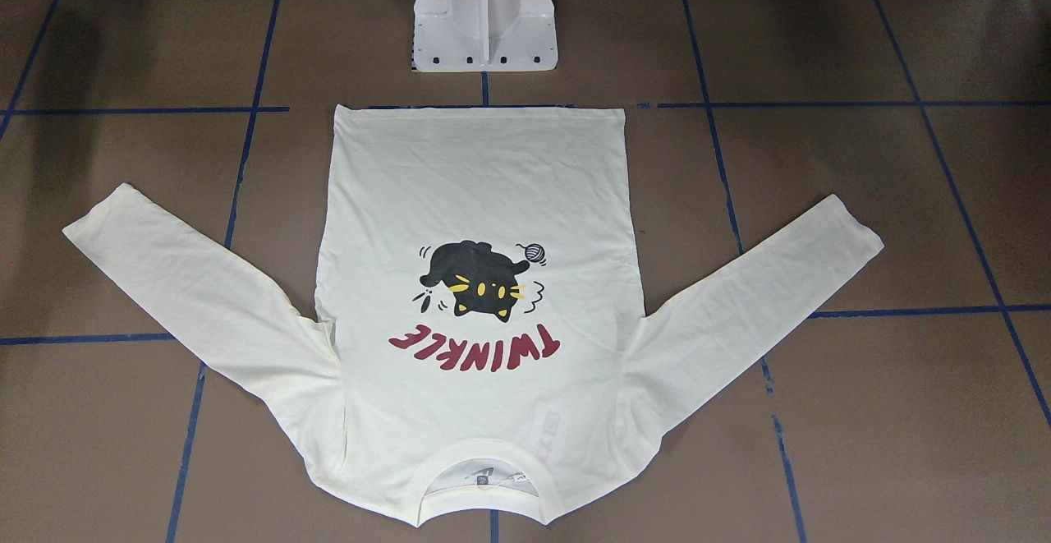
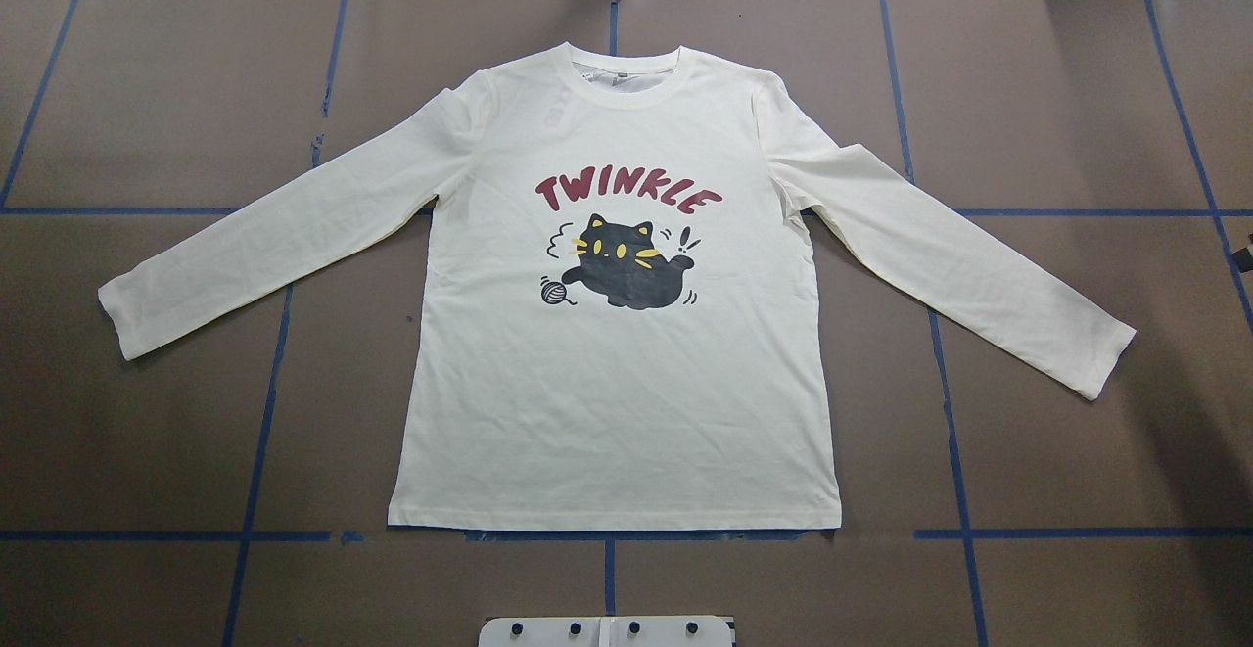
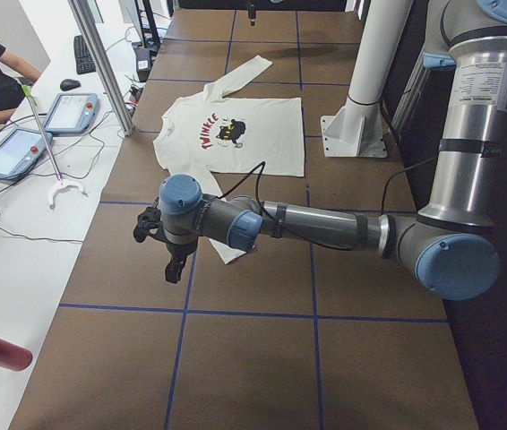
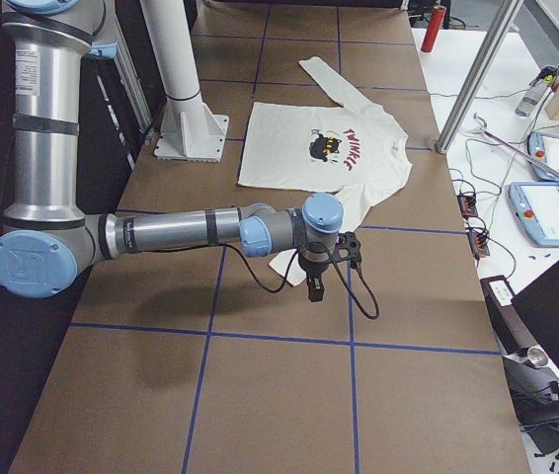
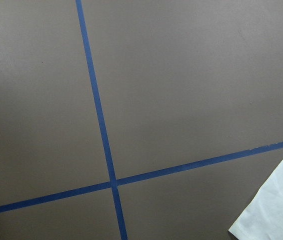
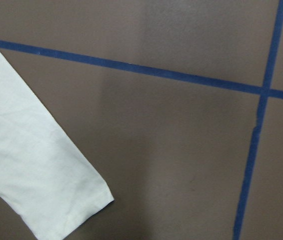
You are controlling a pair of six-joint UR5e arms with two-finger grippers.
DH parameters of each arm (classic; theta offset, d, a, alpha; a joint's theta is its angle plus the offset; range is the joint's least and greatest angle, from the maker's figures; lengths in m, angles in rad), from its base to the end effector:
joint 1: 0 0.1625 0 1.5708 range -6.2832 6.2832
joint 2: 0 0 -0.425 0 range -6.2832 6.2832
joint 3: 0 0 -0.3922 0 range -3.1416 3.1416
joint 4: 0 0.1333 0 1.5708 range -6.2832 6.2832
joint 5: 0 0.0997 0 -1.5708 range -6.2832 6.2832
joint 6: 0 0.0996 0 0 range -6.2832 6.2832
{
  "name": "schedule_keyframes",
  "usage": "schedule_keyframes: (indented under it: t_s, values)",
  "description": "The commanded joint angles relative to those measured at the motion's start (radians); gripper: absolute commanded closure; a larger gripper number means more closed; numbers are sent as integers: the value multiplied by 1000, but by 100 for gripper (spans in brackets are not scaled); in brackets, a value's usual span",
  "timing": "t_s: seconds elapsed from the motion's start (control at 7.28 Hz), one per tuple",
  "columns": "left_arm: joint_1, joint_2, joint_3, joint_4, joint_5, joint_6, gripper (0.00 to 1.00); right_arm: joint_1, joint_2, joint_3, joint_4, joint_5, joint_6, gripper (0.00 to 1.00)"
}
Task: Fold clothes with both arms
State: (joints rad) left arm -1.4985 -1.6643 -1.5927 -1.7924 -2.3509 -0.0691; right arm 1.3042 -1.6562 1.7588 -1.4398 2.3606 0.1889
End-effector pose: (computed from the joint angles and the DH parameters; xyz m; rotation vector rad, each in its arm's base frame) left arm -0.0236 -0.5499 0.5743 0.2643 0.7932 0.1344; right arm -0.0627 -0.4671 0.5909 0.0381 -0.8165 -0.1656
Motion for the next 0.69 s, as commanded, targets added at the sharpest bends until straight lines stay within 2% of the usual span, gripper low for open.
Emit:
schedule_keyframes:
  t_s: [0.0,0.14,0.41,0.55]
  values:
    - [9,0,-6,-4,25,2,0,-133,-1,-34,102,-9,208,0]
    - [9,-2,-4,-5,19,0,0,-158,-1,-94,186,-17,263,0]
    - [23,5,34,-130,-2,0,0,-206,-1,-136,339,-36,499,1]
    - [24,6,43,-145,-2,2,0,-212,1,-136,351,-37,579,9]
